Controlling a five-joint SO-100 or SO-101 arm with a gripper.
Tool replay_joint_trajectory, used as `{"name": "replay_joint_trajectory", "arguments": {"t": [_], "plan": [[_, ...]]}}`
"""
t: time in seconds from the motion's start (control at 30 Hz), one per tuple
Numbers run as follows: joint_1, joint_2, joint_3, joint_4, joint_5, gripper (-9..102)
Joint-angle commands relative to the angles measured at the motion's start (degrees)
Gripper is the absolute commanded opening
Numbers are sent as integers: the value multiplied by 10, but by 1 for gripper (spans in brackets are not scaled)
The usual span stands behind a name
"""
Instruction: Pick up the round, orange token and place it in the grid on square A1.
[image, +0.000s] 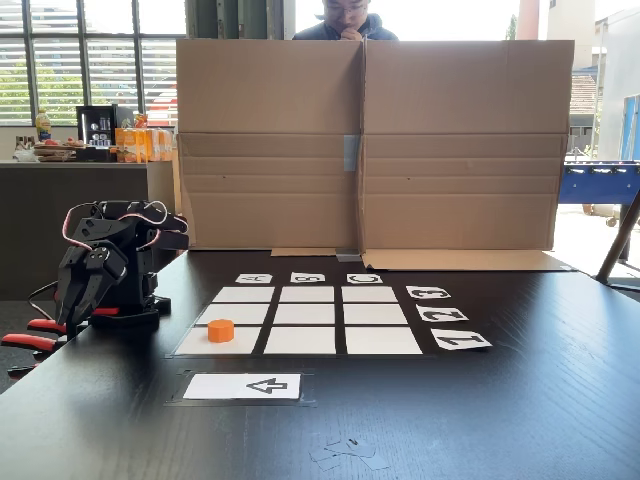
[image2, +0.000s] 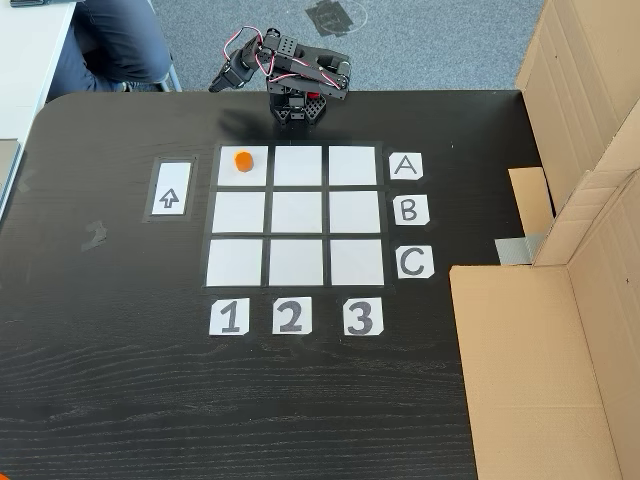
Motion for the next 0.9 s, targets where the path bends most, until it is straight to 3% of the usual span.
{"name": "replay_joint_trajectory", "arguments": {"t": [0.0,0.87], "plan": [[-1,3,2,3,-2,8],[-3,4,4,8,-4,8]]}}
